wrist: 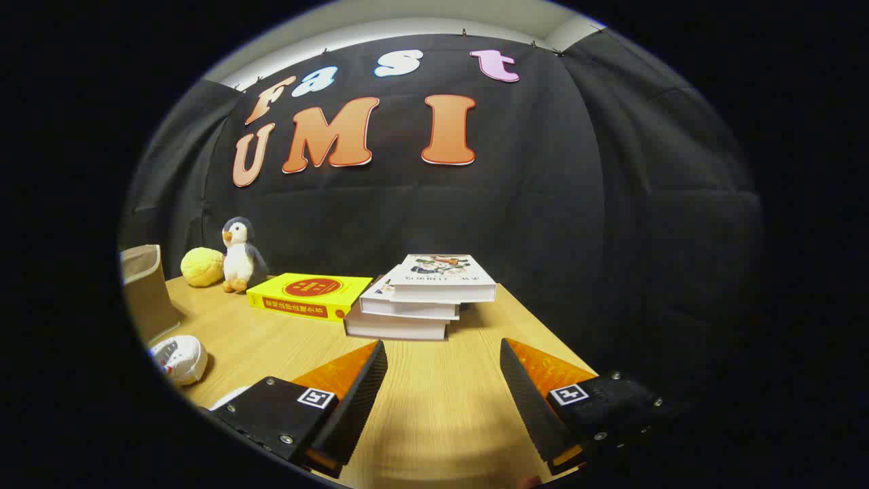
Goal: Open the storage box then place both shoes into the box .Put the left shoe in first, then the right shoe, with the right side of both shoes facing outward in a uniform manner.
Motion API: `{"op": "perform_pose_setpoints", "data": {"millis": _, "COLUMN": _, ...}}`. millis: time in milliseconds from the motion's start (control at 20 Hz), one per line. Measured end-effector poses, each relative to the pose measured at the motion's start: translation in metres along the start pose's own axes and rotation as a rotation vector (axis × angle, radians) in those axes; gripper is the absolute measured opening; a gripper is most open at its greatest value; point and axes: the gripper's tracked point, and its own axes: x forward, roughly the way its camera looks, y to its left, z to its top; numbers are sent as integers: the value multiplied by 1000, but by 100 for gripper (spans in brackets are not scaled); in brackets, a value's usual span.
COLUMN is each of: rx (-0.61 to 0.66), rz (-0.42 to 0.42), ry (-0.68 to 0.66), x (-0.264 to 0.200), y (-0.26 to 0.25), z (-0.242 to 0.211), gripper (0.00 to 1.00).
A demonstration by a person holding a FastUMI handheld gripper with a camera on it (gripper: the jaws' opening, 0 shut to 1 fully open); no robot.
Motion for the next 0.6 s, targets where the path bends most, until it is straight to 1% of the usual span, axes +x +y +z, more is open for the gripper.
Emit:
{"op": "perform_pose_setpoints", "data": {"millis": 100, "rx": 4, "rz": 5, "ry": -84, "x": -5, "y": 1, "z": 48, "gripper": 99}}
{"op": "perform_pose_setpoints", "data": {"millis": 200, "rx": 8, "rz": 6, "ry": -162, "x": -19, "y": 3, "z": 95, "gripper": 99}}
{"op": "perform_pose_setpoints", "data": {"millis": 350, "rx": -11, "rz": 43, "ry": -183, "x": -50, "y": 26, "z": 142, "gripper": 98}}
{"op": "perform_pose_setpoints", "data": {"millis": 500, "rx": -111, "rz": 68, "ry": -191, "x": -93, "y": 52, "z": 180, "gripper": 99}}
{"op": "perform_pose_setpoints", "data": {"millis": 600, "rx": -141, "rz": 78, "ry": -239, "x": -125, "y": 76, "z": 213, "gripper": 99}}
